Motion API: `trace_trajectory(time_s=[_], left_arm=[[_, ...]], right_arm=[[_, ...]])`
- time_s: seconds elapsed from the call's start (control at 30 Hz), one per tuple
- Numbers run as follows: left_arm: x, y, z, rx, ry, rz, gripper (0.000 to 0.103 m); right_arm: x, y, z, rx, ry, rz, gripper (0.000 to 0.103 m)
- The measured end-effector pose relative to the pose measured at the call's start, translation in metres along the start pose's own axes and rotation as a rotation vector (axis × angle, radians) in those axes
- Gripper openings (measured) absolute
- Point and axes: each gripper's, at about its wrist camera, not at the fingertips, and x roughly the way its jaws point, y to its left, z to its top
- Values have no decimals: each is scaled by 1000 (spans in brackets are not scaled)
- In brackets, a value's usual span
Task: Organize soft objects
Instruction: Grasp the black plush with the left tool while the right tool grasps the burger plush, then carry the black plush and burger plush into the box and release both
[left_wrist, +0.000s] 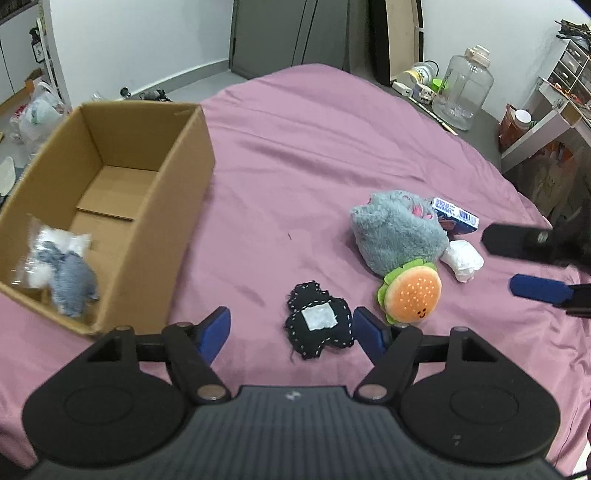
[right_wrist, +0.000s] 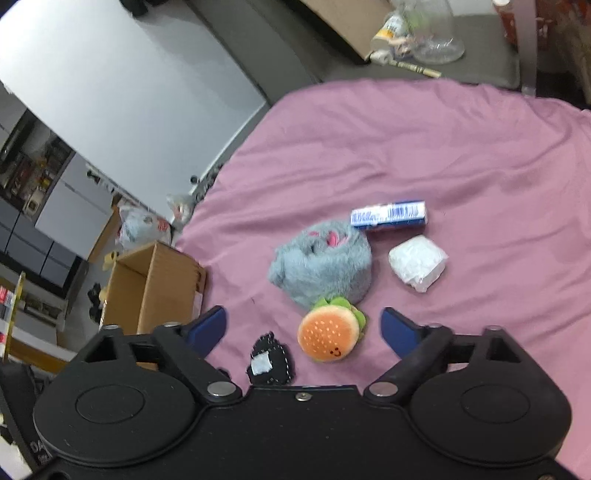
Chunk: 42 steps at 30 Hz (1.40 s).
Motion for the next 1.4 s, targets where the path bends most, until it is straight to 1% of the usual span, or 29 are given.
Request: trace_trajectory(time_s=[0.23,0.37,0.47,0.53,0.6,0.73,0.77,0.8,0.83,0.87,0.9,0.93,1.0,1.1,1.13,1.17,1.23,1.27,1.33,1.4], left_arm=[[36,-5,2,-32,28,10,73],[51,-9,1,-42,51,14,73],[61,-9,-1,-59,74,31,73],[67,-7,-2,-81,86,25,73],[71,-8,-3,-87,94,21,73],[75,-10,-7,-85,78,33,73],[75,-11,-8,-89,70,37,70],[74,-11,-8,-92,64,41,63],[73,-11,-8,-98,57,41,58],[71,-10,-8,-109,52,35,45],[69,-9,-7,-124,52,25,38],[66,-6,-7,-142,52,11,37],[61,-1,-7,-164,56,-10,35],[51,2,-9,-153,44,18,35],[48,3,-9,-160,43,15,35],[43,6,-10,-173,43,2,35],[36,10,-10,-178,37,-9,35],[32,12,-9,-179,33,-9,35],[25,14,-8,-184,29,-9,35],[16,18,-6,-192,24,-12,35]], right_arm=[[29,-8,2,11,61,8,78],[45,-15,5,22,86,3,77],[55,-22,8,43,102,-10,76],[59,-26,8,54,105,-8,75],[62,-27,8,52,115,-6,73],[68,-22,5,13,141,-9,71],[69,-20,4,5,147,-11,71],[71,-20,3,3,154,-15,70],[74,-19,2,-1,160,-21,68],[76,-18,1,-8,167,-27,66],[78,-17,0,-12,173,-31,64],[81,-16,-1,-16,182,-37,62],[87,-12,-4,-31,204,-53,61],[95,-2,-9,-78,217,-98,58],[96,0,-11,-89,215,-108,55],[95,2,-12,-98,213,-117,51],[93,4,-14,-104,210,-136,47],[91,6,-14,-103,210,-137,44],[85,12,-16,-103,207,-120,43],[79,20,-19,-123,188,-122,43]])
